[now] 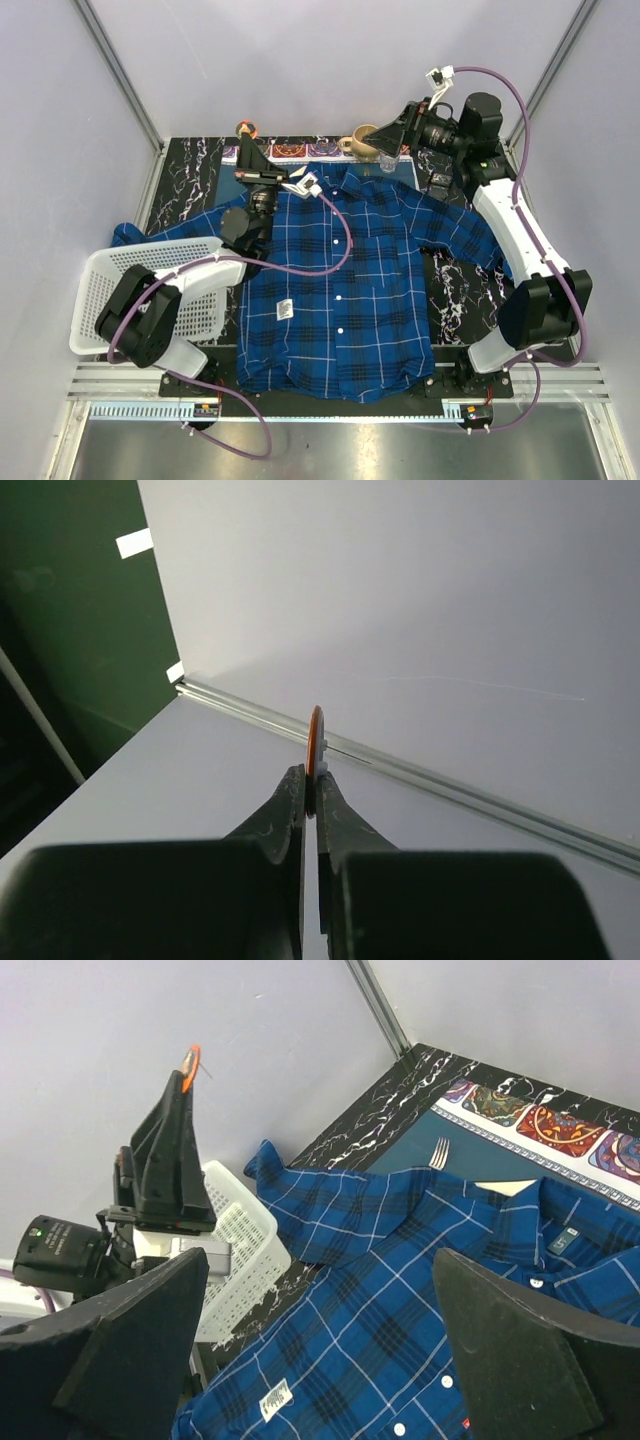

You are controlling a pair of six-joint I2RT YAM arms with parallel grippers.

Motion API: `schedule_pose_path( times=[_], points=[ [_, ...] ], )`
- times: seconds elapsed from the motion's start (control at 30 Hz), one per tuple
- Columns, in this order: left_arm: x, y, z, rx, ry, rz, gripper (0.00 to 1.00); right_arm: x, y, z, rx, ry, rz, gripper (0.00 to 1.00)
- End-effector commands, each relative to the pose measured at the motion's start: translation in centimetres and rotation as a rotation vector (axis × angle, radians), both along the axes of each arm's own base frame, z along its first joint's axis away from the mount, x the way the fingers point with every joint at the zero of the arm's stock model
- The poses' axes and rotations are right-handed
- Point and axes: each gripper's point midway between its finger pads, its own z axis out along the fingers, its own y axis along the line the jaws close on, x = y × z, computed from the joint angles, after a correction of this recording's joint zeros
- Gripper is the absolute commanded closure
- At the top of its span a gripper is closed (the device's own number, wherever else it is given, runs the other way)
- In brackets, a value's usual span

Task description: Pin the brooch onto the clothing

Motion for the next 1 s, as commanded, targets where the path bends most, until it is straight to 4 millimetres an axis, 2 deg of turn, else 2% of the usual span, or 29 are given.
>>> schedule_pose_path(
  times=[0.0,0.03,0.07,0.1,0.13,0.17,0.2,0.23,0.27,0.3,0.33,0.37,0.43,0.6,0.7,0.73,0.77,0.97],
  points=[
    [-6.2,4.6,7.8,-0.249,-0.371,0.022,1.0,0.7,0.4,1.5,-0.006,-0.052,0.022,0.01],
    [-5.4,5.6,7.6,-0.374,-0.337,0.01,1.0,0.8,0.5,1.4,-0.013,-0.053,0.028,0.02],
    [-3.0,6.2,7.9,-0.453,-0.216,0.041,1.0,1.0,0.6,1.4,-0.017,-0.049,0.033,0.03],
    [-3.2,9.0,8.1,-0.623,-0.137,0.102,1.0,1.4,0.7,0.9,-0.027,-0.014,0.03,0.03],
    [-1.2,8.4,7.2,-0.915,-0.041,-0.066,1.0,1.7,0.7,0.7,-0.036,-0.016,0.023,0.04],
    [0.5,9.4,4.7,-0.926,0.254,0.016,1.0,1.9,0.6,0.5,-0.044,-0.017,0.02,0.04],
    [1.1,7.5,4.4,-1.009,0.39,-0.134,1.0,2.2,0.7,0.0,-0.056,-0.009,0.021,0.04],
    [1.1,6.5,3.1,-1.148,0.486,-0.19,1.0,2.6,0.8,-0.5,-0.078,-0.02,0.011,0.04],
    [0.9,6.0,1.3,-1.165,0.584,-0.179,1.0,2.9,0.8,-0.9,-0.091,-0.013,0.005,0.05],
    [0.5,4.9,0.7,-1.184,0.634,-0.233,1.0,3.4,1.0,-1.9,-0.107,0.015,0.001,0.05],
    [0.2,4.1,0.1,-1.265,0.658,-0.272,1.0,3.8,1.0,-2.3,-0.126,0.009,-0.006,0.05],
    [0.0,3.5,-1.7,-1.293,0.701,-0.283,1.0,4.1,1.1,-2.9,-0.136,0.019,-0.008,0.06],
    [-0.5,2.1,-2.9,-1.37,0.757,-0.338,1.0,5.0,1.5,-4.2,-0.157,0.052,-0.01,0.06],
    [-0.2,1.0,-8.1,-1.526,0.856,-0.275,1.0,6.2,2.7,-7.6,-0.222,0.136,-0.003,0.08],
    [0.1,0.4,-10.0,-1.636,0.88,-0.254,1.0,6.7,3.9,-9.4,-0.244,0.169,-0.004,0.11],
    [0.3,0.1,-10.0,-1.689,0.866,-0.271,1.0,6.9,4.2,-9.8,-0.25,0.173,-0.006,0.12],
    [0.1,-0.5,-11.5,-1.7,0.911,-0.279,1.0,6.6,5.0,-10.0,-0.254,0.174,0.008,0.13],
    [0.3,-1.3,-15.7,-1.786,0.999,-0.289,1.0,7.0,7.3,-14.4,-0.303,0.248,0.002,0.22]
  ],
)
